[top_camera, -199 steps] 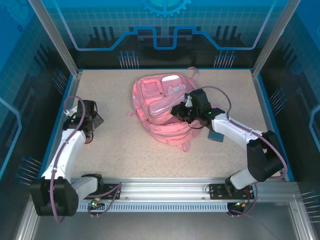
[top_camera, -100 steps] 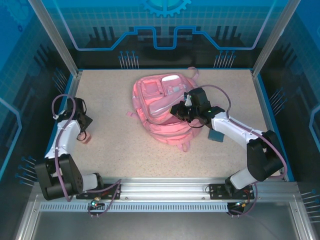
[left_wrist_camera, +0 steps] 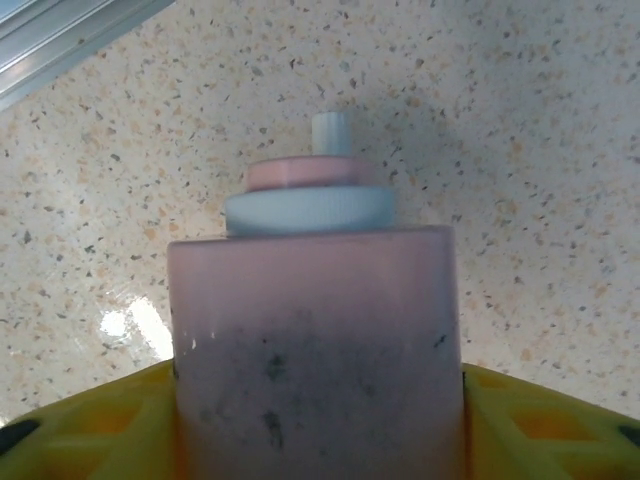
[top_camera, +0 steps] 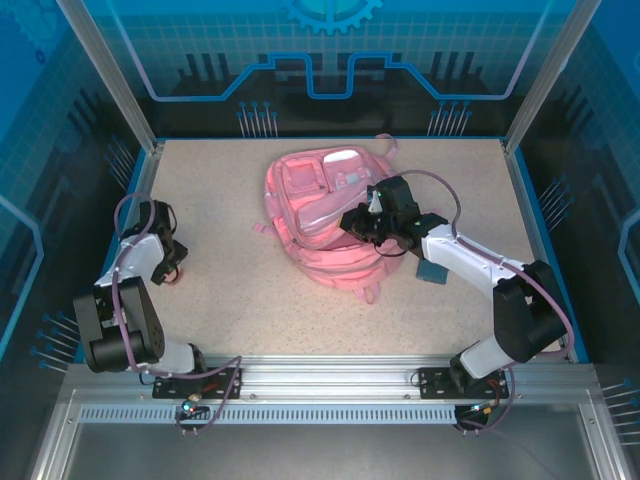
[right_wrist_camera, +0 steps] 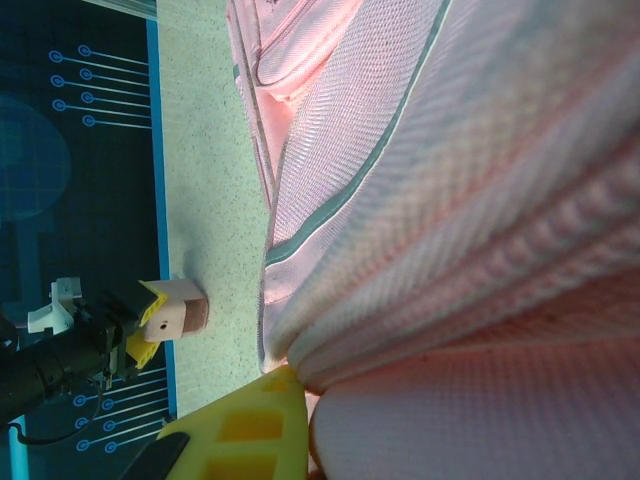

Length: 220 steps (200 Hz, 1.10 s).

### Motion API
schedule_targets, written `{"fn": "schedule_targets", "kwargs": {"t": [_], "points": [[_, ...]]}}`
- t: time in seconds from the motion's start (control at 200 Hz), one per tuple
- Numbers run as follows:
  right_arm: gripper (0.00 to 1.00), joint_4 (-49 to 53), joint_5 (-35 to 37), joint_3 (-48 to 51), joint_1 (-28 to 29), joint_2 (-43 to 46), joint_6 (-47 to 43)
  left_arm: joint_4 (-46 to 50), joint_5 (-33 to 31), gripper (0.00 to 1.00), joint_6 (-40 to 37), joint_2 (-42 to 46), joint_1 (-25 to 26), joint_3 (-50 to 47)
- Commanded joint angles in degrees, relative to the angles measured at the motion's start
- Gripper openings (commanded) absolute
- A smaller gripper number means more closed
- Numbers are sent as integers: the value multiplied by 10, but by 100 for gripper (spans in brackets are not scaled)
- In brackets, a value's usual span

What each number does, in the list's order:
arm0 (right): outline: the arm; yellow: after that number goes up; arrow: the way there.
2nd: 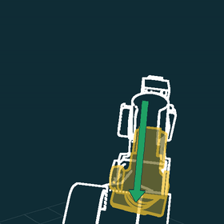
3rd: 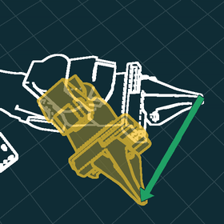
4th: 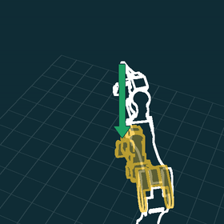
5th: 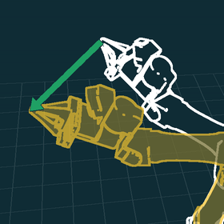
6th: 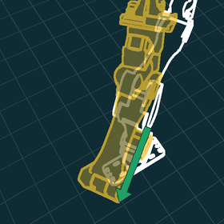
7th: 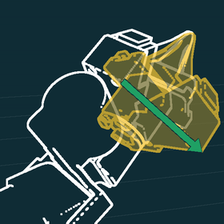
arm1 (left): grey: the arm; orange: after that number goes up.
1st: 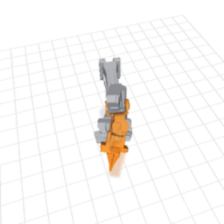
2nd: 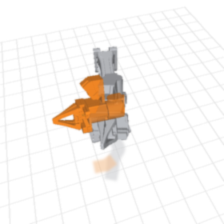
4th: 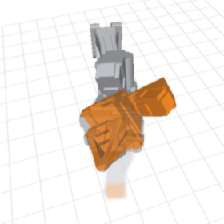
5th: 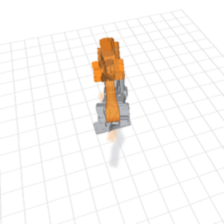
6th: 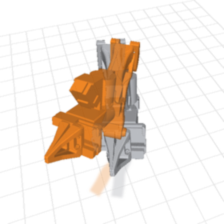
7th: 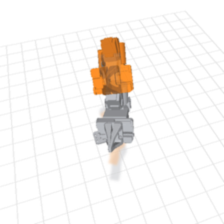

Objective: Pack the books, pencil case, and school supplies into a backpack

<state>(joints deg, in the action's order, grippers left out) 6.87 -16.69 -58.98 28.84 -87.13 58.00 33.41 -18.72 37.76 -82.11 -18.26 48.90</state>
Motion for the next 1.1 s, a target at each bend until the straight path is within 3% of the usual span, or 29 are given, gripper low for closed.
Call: {"fn": "schedule_targets", "kwargs": {"t": [0.0,0.13,0.26,0.505,0.79,0.965,1.096], "points": [[4,10,-14,-6,13,0,-6,-18,39,46,-12,1,-5,-6],[4,3,-18,-4,19,-7,0,-12,49,37,-22,38,14,-3],[4,2,-18,-3,23,-13,2,-5,75,33,-31,83,75,10],[5,3,-33,-26,24,-21,-1,-43,185,27,-23,177,235,31],[5,11,-86,-113,27,-63,-9,-111,244,24,14,232,403,44],[5,11,-105,-162,29,-91,-8,-132,258,24,50,236,468,35],[5,9,-114,-196,29,-107,-4,-155,265,24,71,236,488,20]]}}
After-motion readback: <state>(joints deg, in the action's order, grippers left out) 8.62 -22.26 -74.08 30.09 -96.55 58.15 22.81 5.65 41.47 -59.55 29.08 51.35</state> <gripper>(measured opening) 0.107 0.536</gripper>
